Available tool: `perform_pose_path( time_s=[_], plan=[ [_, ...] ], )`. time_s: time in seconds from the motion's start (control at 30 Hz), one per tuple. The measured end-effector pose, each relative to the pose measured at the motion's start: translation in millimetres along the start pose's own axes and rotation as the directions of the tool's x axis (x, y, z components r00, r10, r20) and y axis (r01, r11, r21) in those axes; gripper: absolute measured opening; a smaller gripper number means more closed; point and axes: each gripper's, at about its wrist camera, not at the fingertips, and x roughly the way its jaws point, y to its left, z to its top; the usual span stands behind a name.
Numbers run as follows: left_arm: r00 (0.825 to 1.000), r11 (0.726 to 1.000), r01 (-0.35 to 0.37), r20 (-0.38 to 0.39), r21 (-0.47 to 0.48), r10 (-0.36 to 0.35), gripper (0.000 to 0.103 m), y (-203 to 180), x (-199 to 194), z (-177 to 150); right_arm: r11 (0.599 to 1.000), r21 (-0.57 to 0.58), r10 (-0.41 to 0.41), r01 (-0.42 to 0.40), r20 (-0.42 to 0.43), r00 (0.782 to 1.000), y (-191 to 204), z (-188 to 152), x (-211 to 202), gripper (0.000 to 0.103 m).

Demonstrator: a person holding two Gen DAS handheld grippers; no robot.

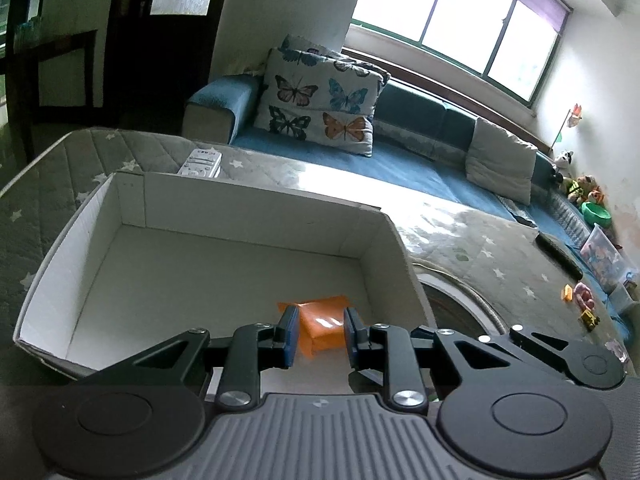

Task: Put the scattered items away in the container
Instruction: 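Withdraw the open left gripper up out of the box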

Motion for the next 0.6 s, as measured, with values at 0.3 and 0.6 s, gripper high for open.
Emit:
perform_pose_path(
  time_s=[0.3, 0.6],
  plan=[
    [1.000, 1.000, 0.000, 0.014, 0.026, 0.000, 0.026, -15, -16, -10, 1.000, -0.004, -0.003, 0.003, 0.030, 1.000, 3, -8, -29, 0.054],
    [1.000, 0.999, -0.006, 0.020, 0.041, 0.005, 0.026, -27, -29, -24, 1.000, 0.002, -0.013, 0.013, 0.042, 0.999, 9, -20, -53, 0.056]
  ],
)
